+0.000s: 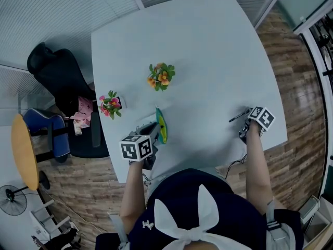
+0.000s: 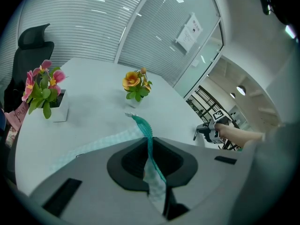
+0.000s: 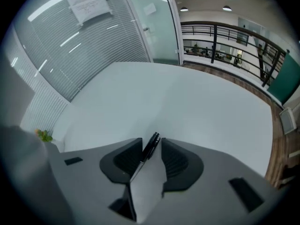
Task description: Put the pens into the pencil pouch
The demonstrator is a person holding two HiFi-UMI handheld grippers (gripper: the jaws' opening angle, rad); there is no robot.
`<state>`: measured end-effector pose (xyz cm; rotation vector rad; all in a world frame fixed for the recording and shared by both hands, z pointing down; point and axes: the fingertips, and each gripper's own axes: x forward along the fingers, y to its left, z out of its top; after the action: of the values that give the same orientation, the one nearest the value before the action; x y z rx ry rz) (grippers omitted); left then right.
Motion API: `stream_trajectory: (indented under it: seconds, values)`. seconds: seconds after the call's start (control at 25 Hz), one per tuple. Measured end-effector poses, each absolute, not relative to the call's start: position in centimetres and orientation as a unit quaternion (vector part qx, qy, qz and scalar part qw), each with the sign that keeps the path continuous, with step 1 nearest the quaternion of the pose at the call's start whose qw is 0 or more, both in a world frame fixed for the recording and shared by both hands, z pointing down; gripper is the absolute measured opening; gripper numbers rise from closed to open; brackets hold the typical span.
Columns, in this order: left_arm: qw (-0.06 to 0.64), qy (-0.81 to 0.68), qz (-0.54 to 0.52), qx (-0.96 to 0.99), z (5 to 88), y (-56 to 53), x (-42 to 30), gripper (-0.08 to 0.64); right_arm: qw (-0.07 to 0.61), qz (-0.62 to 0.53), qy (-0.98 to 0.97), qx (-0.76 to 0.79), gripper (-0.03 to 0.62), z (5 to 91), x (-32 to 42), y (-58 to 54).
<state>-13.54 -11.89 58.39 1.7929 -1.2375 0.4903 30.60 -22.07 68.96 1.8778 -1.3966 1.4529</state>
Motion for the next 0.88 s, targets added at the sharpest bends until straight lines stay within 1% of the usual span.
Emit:
stream_trajectory:
  seconds: [0.12,0.2,0.52,0.88]
  values:
    - [0.439,-0.497,0.196,0.722,58.3,-11.9,-13.4,0.046,0.231,0.498,-0.503,0.667,0.107,69.1,30.4,-22.0]
    - [0.439,-0.497,0.195,0.723,58.4,-12.0,-13.5,0.046,0.231,0.504,-0.504,0.663,0.069,69.2,30.1,-21.9]
    - [0.435,-0.497,0.193,0.725,58.1,-11.7,-13.7,0.046,0.196,0.525,-0.519,0.645,0.067,68.7,28.6,-21.0]
    - [0.428,-0.494,0.191,0.732,57.5,-11.4,-13.6,0.046,0.156,0.52,-0.546,0.638,0.067,65.7,27.6,-21.1]
